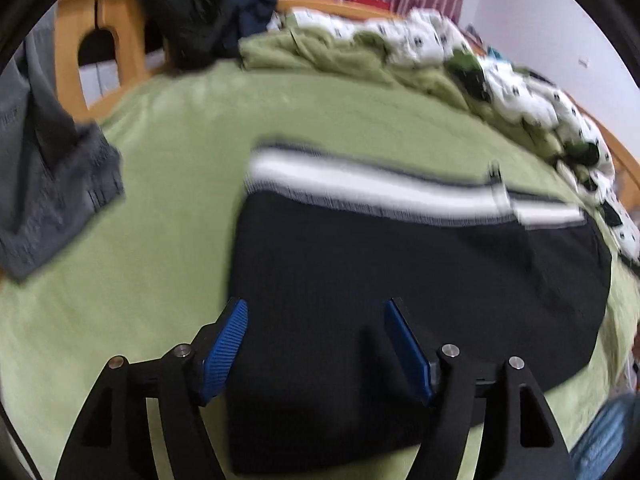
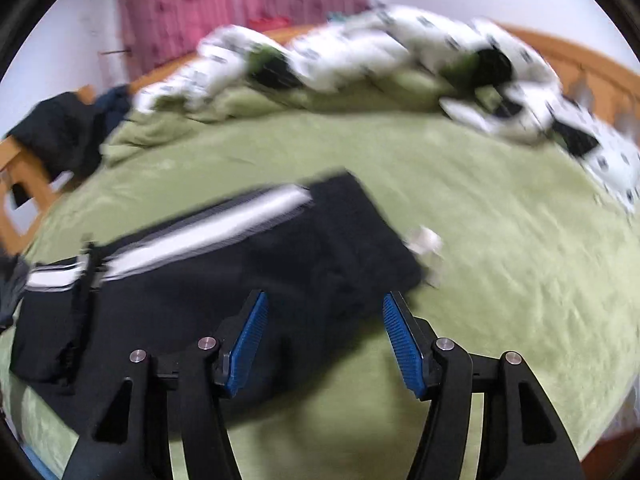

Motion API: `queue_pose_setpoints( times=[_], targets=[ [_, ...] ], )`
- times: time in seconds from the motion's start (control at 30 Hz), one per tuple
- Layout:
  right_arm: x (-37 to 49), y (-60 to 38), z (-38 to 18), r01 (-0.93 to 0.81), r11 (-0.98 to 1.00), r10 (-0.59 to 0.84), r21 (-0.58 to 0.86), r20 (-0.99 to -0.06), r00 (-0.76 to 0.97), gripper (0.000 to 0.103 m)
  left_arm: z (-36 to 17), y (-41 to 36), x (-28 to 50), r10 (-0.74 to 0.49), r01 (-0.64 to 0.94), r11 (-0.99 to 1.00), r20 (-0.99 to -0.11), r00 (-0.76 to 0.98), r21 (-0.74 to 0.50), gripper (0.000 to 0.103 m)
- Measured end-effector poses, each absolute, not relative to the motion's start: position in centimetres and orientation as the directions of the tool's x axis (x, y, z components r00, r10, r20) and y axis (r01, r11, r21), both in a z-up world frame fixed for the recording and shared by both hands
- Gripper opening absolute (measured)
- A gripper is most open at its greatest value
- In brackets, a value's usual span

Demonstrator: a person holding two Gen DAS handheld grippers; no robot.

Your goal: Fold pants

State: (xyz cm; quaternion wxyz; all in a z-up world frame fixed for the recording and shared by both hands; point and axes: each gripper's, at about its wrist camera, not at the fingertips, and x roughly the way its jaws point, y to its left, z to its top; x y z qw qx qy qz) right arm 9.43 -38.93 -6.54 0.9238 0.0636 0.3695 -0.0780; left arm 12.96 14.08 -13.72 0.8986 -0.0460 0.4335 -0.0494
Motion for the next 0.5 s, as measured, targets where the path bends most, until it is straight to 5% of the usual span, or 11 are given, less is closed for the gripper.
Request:
queue_pose_setpoints(
  times=[0.07, 0.17, 0.27, 0.4, 0.5],
  targets=[
    [9.8, -36.5, -6.7, 0.104, 0.993, -0.04, 0.055, -0.671, 0.74, 0.071, -15.7, 13.4, 12.0, -0.084, 0.038, 0.996, -0.784, 0.614, -0.077, 0.069],
    [11.3, -34.0, -10.4, 0.04, 0.998, 0.004, 0.04, -0.751, 0.66, 0.071, -14.6, 13.6, 9.5, -0.087, 0.036, 0.996, -0.735, 0.672, -0.085, 0.07],
    [12.1, -32.7, -14.4, 0.037, 0.998, -0.056, -0.043, -0.825, 0.562, 0.071, -13.8, 15.5, 6.6, -0.175, 0.012, 0.973, -0.707, 0.685, -0.229, 0.07],
    [10.3, -31.8, -12.7, 0.035, 0.997, -0.078, -0.071, -0.788, 0.611, 0.071, -15.1, 18.3, 4.1, -0.217, -0.057, 0.936, -0.695, 0.685, -0.348, 0.07],
    [9.6, -32.4, -12.1, 0.067, 0.997, -0.069, -0.034, -0.785, 0.616, 0.071, -16.8, 20.2, 3.8, -0.362, -0.058, 0.838, -0.632, 0.685, -0.543, 0.07]
  ],
)
